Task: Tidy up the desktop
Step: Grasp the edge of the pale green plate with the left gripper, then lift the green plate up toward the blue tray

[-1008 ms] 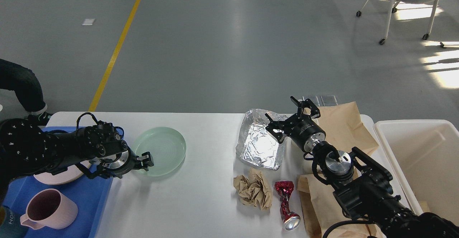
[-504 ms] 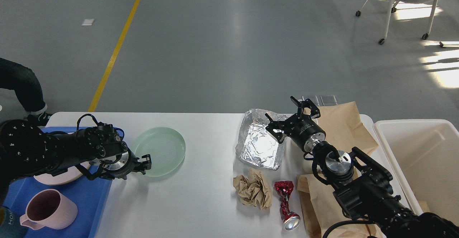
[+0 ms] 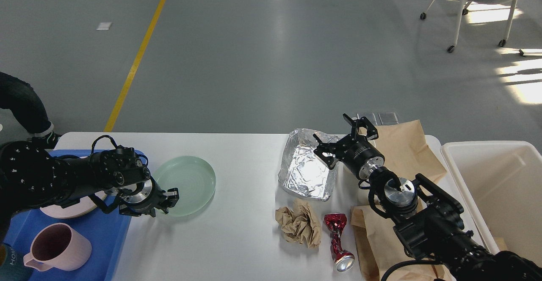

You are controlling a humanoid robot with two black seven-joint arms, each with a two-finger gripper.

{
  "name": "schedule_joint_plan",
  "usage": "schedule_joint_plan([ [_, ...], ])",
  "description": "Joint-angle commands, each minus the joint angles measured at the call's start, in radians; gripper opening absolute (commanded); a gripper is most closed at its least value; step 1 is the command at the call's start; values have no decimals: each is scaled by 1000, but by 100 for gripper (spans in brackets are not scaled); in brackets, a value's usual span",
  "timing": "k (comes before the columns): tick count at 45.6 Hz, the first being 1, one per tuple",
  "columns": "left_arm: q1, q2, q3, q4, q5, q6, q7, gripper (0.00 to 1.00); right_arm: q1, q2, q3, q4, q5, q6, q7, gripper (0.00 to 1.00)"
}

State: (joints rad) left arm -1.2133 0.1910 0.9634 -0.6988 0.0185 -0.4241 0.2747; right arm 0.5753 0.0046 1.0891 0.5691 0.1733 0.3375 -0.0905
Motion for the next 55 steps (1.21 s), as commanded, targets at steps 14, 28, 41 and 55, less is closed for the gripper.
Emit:
schedule_joint_plan([
  [14, -2, 1, 0, -1, 0, -45, 1, 18, 1, 0, 0, 0, 0, 0, 0, 100],
  [28, -2, 1, 3, -1, 0, -101, 1, 0, 0, 0, 0, 0, 0, 0, 0, 100],
  [41, -83, 51, 6, -5, 1, -197, 1, 0, 0, 0, 0, 0, 0, 0, 0, 100],
  [55, -210, 169, 9, -11, 3, -355, 3, 0, 0, 0, 0, 0, 0, 0, 0, 100],
])
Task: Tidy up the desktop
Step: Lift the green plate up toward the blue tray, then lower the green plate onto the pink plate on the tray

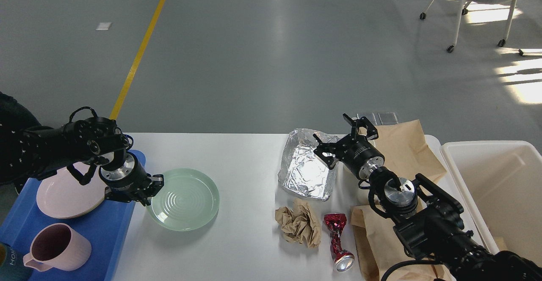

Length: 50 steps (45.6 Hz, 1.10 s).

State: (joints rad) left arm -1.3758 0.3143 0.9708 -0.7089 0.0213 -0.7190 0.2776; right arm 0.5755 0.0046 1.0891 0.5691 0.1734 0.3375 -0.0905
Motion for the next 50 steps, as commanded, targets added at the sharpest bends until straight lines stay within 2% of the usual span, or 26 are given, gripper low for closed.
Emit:
schedule_joint_plan([
  [1, -58, 55, 2, -1, 2, -71, 0, 0, 1, 0, 0, 0, 0, 0, 0, 100],
  [11, -169, 156, -4, 3, 3, -175, 0, 0, 0, 0, 0, 0, 0, 0, 0, 100],
  [20, -273, 298, -3, 6, 12, -185, 3, 0, 0, 0, 0, 0, 0, 0, 0, 100],
  [28, -256, 362, -3, 14, 5, -159, 2, 0, 0, 0, 0, 0, 0, 0, 0, 100],
  [34, -177, 394, -6, 34, 0, -64, 0, 0, 1, 0, 0, 0, 0, 0, 0, 100],
  [36, -152, 397, -7, 48, -1, -19, 0, 0, 1, 0, 0, 0, 0, 0, 0, 100],
  [37, -125, 393, -7, 69, -1, 36, 0, 0, 0, 0, 0, 0, 0, 0, 0, 100],
  [42, -46, 385, -9, 107, -1, 139, 0, 0, 1, 0, 0, 0, 0, 0, 0, 100],
  [50, 6, 356, -7, 123, -1, 231, 0, 0, 1, 0, 0, 0, 0, 0, 0, 100],
])
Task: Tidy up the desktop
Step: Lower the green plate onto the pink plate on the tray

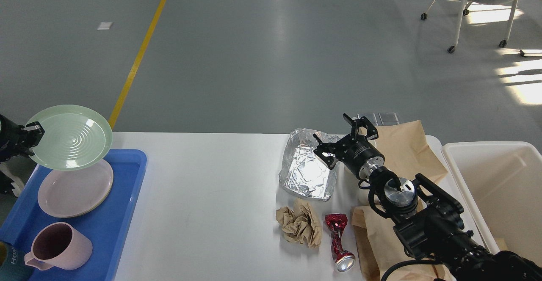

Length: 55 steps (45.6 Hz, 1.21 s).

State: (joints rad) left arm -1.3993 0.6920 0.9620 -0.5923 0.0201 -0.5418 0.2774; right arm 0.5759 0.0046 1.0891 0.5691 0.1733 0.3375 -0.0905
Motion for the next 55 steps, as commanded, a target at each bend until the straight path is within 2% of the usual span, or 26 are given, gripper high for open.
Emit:
schedule_joint_plan([
  [1, 37, -25, 1, 6, 0, 60, 0, 0, -1, 0, 0, 0, 0, 0, 0, 100],
  [12, 97, -32, -17, 9, 0, 100, 0, 0, -1, 0, 0, 0, 0, 0, 0, 100],
  [29, 187, -35, -43, 9, 0, 115, 0, 0, -1, 0, 0, 0, 0, 0, 0, 100],
  [55, 204, -42, -59, 9, 1, 125, -1, 3, -1, 0, 0, 0, 0, 0, 0, 100],
])
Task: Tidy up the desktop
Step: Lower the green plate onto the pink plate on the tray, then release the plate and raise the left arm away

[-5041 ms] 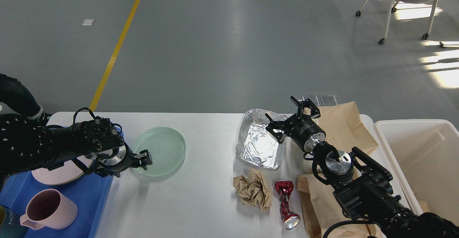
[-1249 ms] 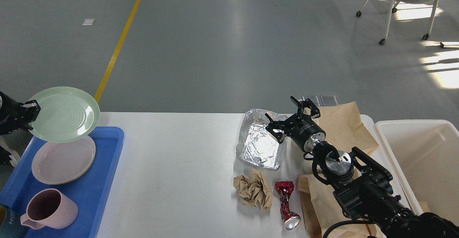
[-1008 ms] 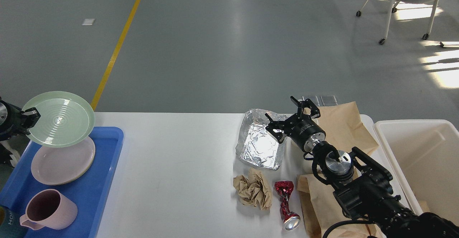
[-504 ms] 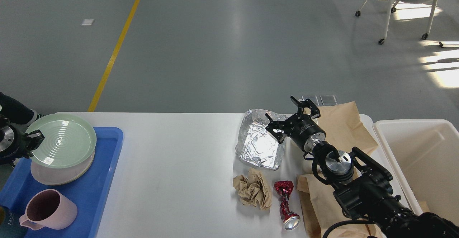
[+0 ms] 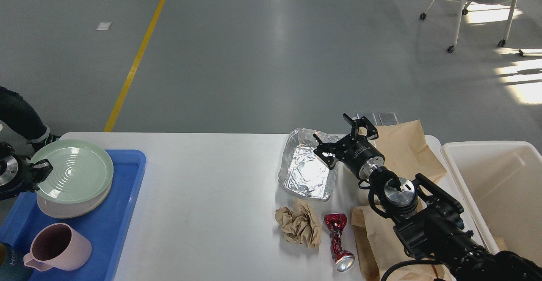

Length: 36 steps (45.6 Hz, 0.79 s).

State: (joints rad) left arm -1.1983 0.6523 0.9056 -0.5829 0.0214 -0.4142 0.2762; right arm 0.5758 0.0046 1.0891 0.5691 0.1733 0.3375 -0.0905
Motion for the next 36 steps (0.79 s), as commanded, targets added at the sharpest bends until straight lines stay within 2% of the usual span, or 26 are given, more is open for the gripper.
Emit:
schedule_joint_plan([
  [1, 3, -2, -2, 0, 2, -5, 0, 3, -1, 0, 0, 0, 0, 0, 0, 100],
  [9, 8, -6, -2, 0, 2, -6, 0, 9, -1, 0, 0, 0, 0, 0, 0, 100],
  [16, 8, -6, -2, 0, 0, 2, 0, 24, -1, 0, 0, 0, 0, 0, 0, 100],
  [25, 8, -6, -2, 0, 0, 2, 0, 36, 1, 0, 0, 0, 0, 0, 0, 100],
  [30, 8, -5, -1, 0, 0, 2, 0, 47, -1, 0, 0, 0, 0, 0, 0, 100],
  [36, 6, 3, 3, 0, 0, 2, -3, 66, -1, 0, 0, 0, 0, 0, 0, 100],
])
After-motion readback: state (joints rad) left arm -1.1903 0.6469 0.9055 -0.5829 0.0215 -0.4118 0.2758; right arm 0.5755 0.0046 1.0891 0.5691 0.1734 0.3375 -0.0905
